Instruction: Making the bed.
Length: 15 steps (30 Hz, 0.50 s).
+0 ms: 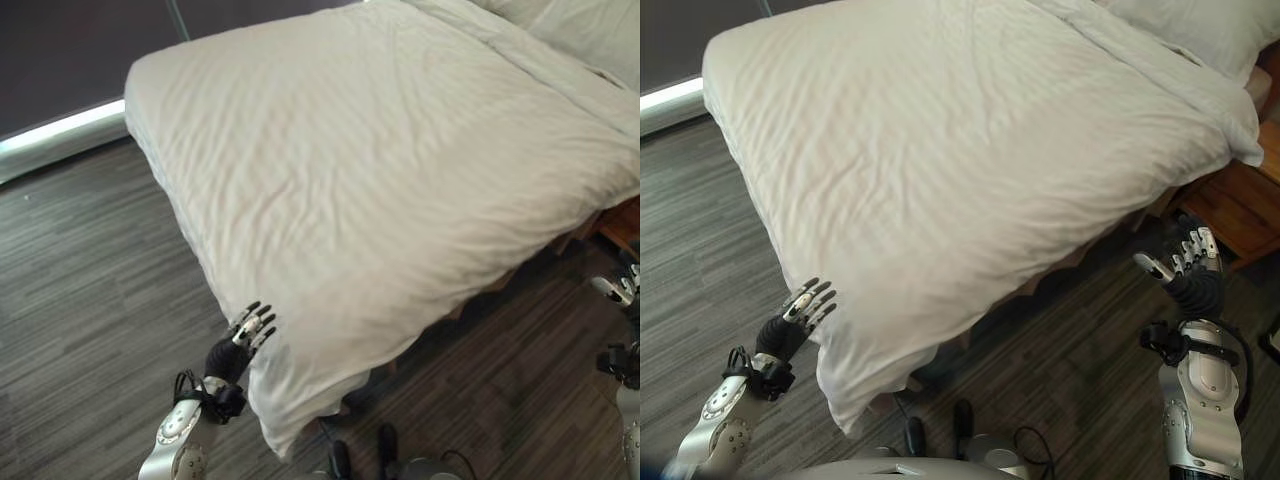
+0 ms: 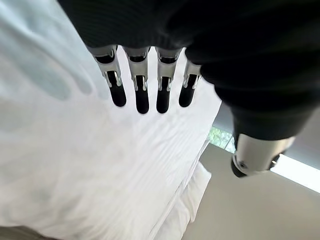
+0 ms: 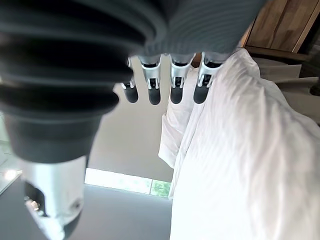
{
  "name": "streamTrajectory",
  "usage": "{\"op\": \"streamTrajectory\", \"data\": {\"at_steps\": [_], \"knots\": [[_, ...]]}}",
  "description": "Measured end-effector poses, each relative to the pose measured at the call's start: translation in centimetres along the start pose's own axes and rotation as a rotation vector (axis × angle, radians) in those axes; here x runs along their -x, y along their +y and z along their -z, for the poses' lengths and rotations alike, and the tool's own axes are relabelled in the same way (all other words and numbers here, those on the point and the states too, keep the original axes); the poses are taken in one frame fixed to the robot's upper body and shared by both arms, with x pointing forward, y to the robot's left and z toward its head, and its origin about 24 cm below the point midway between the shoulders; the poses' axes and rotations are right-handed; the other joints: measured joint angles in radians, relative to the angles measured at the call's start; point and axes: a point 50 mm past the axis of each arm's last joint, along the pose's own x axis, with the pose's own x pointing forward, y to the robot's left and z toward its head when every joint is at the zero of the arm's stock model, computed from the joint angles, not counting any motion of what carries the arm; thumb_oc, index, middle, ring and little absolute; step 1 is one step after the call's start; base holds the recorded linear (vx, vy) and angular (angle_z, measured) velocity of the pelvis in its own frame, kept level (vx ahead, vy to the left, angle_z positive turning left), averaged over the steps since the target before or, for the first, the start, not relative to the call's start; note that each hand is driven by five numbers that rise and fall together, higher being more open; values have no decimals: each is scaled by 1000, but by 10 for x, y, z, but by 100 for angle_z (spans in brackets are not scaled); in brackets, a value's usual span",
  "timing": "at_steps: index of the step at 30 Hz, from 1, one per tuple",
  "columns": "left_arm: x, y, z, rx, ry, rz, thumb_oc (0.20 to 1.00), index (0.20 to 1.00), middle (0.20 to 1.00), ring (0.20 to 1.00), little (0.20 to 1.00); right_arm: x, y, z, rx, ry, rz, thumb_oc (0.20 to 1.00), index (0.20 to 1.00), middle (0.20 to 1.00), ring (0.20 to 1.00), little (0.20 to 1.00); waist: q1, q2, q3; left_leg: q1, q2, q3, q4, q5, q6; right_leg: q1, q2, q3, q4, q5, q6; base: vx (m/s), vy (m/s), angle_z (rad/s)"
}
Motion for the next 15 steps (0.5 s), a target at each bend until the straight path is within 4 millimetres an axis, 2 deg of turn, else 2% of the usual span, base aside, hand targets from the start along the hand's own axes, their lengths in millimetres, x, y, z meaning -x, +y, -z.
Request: {"op": "streamTrajectory", "data": {"at_steps": [5,15], "knots": [[-5,1,-8,-119,13,19,200,200,200,200,200,-1,3,0,-4,1,-10,1000,1000,1000,1000,1000,-4,-4,19,-26,0,11,0,1,1,-30,0,12,-1,3,1,-21,36,-8],[-17,2,-10,-164,25,24,200,200,200,200,200,-11,16,-6,-33,-41,-52,1000,1000,1000,1000,1000,-3,-3,47,-65,-1,11,0,7,5,-68,1,12,3,19,-6,-18,10,1]]}}
